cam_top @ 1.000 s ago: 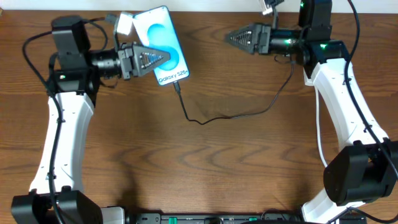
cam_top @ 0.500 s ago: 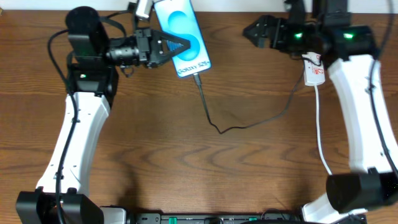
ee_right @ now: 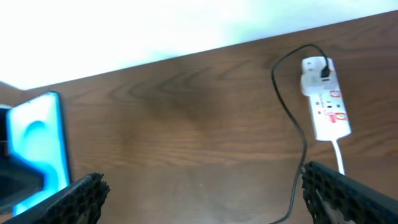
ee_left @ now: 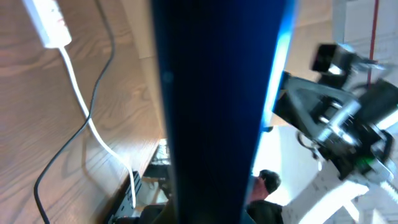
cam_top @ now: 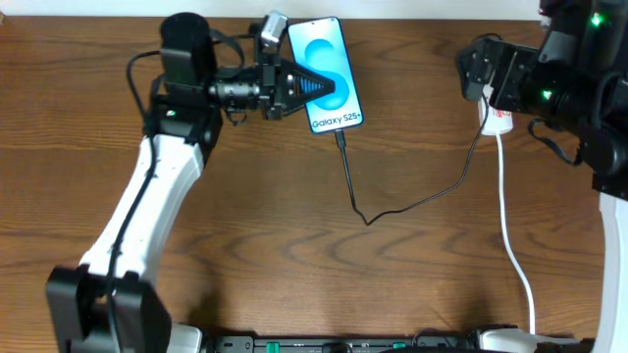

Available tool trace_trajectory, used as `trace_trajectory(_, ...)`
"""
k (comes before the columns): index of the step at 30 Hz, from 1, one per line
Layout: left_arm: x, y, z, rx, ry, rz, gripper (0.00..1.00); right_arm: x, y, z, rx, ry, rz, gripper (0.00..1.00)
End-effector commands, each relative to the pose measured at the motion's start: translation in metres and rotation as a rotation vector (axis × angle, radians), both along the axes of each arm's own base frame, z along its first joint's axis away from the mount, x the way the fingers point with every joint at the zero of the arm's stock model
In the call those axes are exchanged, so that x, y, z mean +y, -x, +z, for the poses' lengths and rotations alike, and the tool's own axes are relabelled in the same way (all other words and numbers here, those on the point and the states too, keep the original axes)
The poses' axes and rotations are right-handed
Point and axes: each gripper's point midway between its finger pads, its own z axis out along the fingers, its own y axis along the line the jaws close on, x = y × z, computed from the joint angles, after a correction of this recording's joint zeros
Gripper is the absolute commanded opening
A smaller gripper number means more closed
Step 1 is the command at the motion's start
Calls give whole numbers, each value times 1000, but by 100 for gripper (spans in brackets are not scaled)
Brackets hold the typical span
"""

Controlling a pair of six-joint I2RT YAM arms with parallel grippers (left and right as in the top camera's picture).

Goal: Plug charger to phone and switch on socket

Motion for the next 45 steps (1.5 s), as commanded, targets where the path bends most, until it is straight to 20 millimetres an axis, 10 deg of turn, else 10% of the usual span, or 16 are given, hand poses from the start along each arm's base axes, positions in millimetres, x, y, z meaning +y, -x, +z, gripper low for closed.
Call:
trace_trajectory(1,-11,-5,-17,39,-4,-43,7,-10,-1,-2,1,41,-35,99)
trace_trajectory(16,-29,-31,-131,123,-26,-140,7,-10,1,-6,22,44,-35,99)
trace_trajectory(32,-26,-68,-203,-64,-194,25,8,-9,1,-6,24,44,-34,99)
trace_trajectory(45,-22,-59,-267,93,-272,13,7,-9,1,-6,24,43,-33,99)
